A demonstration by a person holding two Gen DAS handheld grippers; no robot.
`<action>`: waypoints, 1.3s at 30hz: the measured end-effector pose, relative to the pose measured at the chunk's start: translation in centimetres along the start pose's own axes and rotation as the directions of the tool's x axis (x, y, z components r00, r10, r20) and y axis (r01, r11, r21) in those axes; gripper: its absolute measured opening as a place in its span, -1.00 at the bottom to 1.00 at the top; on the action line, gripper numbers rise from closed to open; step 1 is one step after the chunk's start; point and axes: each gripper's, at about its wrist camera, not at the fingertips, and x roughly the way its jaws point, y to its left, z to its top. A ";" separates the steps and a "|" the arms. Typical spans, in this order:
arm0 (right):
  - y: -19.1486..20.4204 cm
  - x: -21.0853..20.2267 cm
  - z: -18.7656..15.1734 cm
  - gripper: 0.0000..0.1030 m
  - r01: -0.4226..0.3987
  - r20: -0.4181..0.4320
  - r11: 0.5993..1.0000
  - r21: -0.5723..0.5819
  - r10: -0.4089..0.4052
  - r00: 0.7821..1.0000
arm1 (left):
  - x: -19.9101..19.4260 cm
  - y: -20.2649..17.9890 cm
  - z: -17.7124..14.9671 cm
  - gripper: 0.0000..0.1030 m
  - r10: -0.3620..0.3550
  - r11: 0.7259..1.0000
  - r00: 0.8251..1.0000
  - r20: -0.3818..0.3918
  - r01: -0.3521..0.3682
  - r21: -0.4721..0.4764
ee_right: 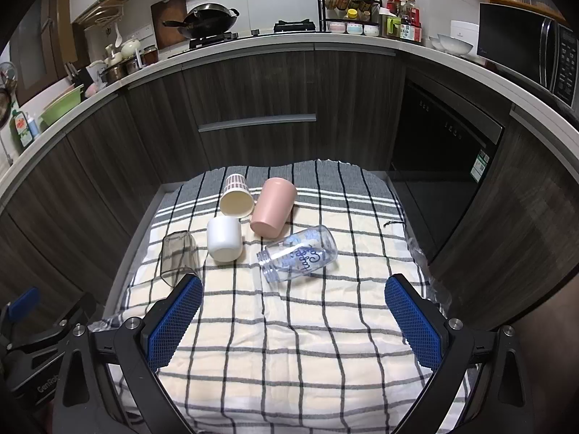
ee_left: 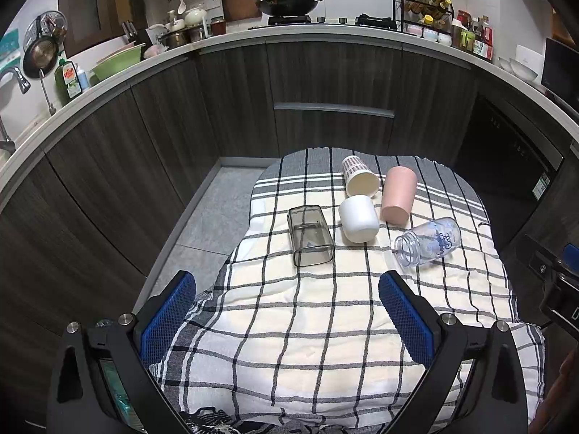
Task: Flip cup upside down
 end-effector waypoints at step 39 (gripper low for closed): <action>0.2 -2.1 -0.1 0.98 -0.008 0.043 1.000 -0.005 0.009 0.999 | -2.0 0.2 -0.1 1.00 -0.007 1.000 0.999 0.037 0.008 -0.009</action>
